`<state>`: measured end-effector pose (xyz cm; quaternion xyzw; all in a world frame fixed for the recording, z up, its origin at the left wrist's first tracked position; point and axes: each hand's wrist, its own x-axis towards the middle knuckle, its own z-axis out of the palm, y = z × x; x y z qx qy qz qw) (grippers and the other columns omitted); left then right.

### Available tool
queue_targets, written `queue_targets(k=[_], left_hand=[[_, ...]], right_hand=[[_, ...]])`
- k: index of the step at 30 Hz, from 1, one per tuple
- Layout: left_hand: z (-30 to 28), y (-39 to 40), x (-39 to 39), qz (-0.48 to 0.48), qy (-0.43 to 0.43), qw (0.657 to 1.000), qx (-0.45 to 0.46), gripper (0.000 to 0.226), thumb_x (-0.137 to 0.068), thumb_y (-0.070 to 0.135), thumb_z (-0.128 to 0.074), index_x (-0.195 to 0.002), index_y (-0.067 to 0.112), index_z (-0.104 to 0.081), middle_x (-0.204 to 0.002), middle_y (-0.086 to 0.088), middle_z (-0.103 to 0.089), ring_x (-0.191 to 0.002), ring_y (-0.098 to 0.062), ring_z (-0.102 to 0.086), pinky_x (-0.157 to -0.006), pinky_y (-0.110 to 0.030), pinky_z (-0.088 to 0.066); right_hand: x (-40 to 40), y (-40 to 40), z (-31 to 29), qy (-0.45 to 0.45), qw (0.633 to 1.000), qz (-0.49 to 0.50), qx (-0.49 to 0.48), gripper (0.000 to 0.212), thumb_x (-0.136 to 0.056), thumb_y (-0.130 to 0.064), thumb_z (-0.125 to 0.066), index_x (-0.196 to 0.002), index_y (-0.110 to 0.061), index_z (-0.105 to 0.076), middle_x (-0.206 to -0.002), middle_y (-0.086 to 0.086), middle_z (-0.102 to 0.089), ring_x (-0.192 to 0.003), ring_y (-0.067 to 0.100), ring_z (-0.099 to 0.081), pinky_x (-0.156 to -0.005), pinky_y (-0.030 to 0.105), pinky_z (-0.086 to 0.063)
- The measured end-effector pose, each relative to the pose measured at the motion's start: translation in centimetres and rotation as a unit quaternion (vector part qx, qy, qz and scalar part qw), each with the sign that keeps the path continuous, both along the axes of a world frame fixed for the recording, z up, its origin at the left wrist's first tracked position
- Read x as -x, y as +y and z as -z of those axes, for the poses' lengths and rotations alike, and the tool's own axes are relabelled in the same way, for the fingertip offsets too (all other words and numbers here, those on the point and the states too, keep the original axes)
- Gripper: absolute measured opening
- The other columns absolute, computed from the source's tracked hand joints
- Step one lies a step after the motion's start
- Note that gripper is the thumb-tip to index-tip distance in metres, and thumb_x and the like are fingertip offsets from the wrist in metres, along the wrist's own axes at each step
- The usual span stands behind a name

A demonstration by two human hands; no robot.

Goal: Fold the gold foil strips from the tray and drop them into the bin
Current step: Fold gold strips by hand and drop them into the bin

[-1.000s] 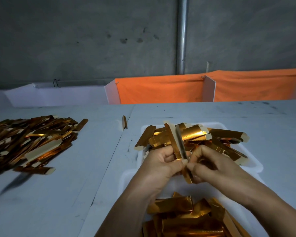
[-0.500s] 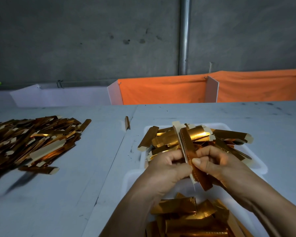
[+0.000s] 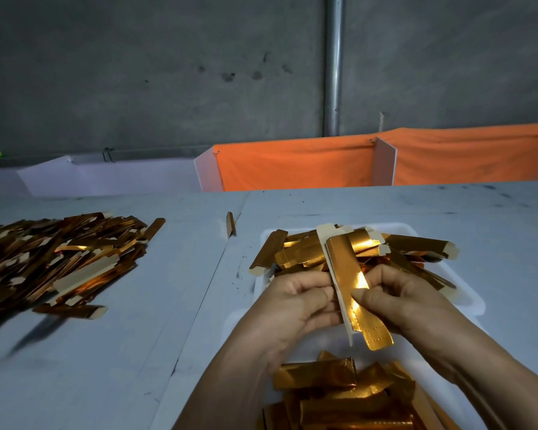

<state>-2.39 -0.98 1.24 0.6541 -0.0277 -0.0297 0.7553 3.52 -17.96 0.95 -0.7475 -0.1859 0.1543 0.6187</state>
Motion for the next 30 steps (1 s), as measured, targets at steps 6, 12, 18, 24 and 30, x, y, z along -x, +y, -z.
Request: queue_targets(k=[6,12,18,24,30], left_hand=[[0.11,0.07,-0.16,-0.016,0.018,0.999,0.037,0.024,-0.095,0.011,-0.049,-0.113,0.005,-0.065,-0.106,-0.013,-0.071,-0.100,-0.023,-0.068,-0.085,-0.030,-0.055],[0.17,0.03,-0.21,-0.005,0.023,0.999,0.047,0.034,-0.083,0.019,-0.065,-0.113,0.004,-0.065,-0.108,-0.014,-0.070,-0.101,-0.025,-0.067,-0.083,-0.030,-0.056],[0.74,-0.12,-0.36,-0.034,0.003,0.999,0.003,0.023,-0.087,-0.001,-0.060,-0.109,0.007,-0.066,-0.101,-0.011,-0.072,-0.095,-0.022,-0.069,-0.080,-0.028,-0.056],[0.68,-0.12,-0.26,-0.032,-0.002,0.999,-0.021,0.026,-0.086,-0.001,-0.062,-0.110,0.009,-0.066,-0.102,-0.011,-0.072,-0.096,-0.022,-0.069,-0.084,-0.031,-0.056],[0.61,-0.42,-0.16,-0.042,-0.001,0.996,-0.074,0.026,-0.086,-0.001,-0.063,-0.107,0.013,-0.067,-0.097,-0.004,-0.073,-0.092,-0.016,-0.070,-0.077,-0.024,-0.056]], right_hand=[[0.22,0.12,-0.09,0.008,1.000,-0.009,-0.007,0.008,-0.088,-0.014,-0.063,-0.083,-0.007,-0.062,-0.061,0.003,-0.057,-0.051,0.005,-0.057,-0.050,0.013,-0.046],[0.38,0.21,-0.18,-0.021,1.000,0.022,-0.001,0.010,-0.084,-0.017,-0.067,-0.093,-0.015,-0.063,-0.076,0.009,-0.064,-0.071,0.021,-0.066,-0.066,0.032,-0.053],[0.73,0.74,0.25,-0.210,0.969,0.075,0.102,0.018,-0.088,-0.029,-0.063,-0.099,-0.038,-0.052,-0.085,-0.010,-0.063,-0.082,0.002,-0.062,-0.070,0.016,-0.051],[0.73,0.57,-0.12,-0.239,0.960,0.049,0.136,0.018,-0.082,-0.045,-0.063,-0.094,-0.049,-0.051,-0.083,-0.016,-0.063,-0.078,-0.001,-0.060,-0.058,0.010,-0.040],[0.79,0.75,0.19,-0.317,0.926,0.071,0.193,0.016,-0.081,-0.045,-0.061,-0.096,-0.042,-0.056,-0.072,-0.017,-0.065,-0.070,-0.006,-0.061,-0.062,0.004,-0.044]])
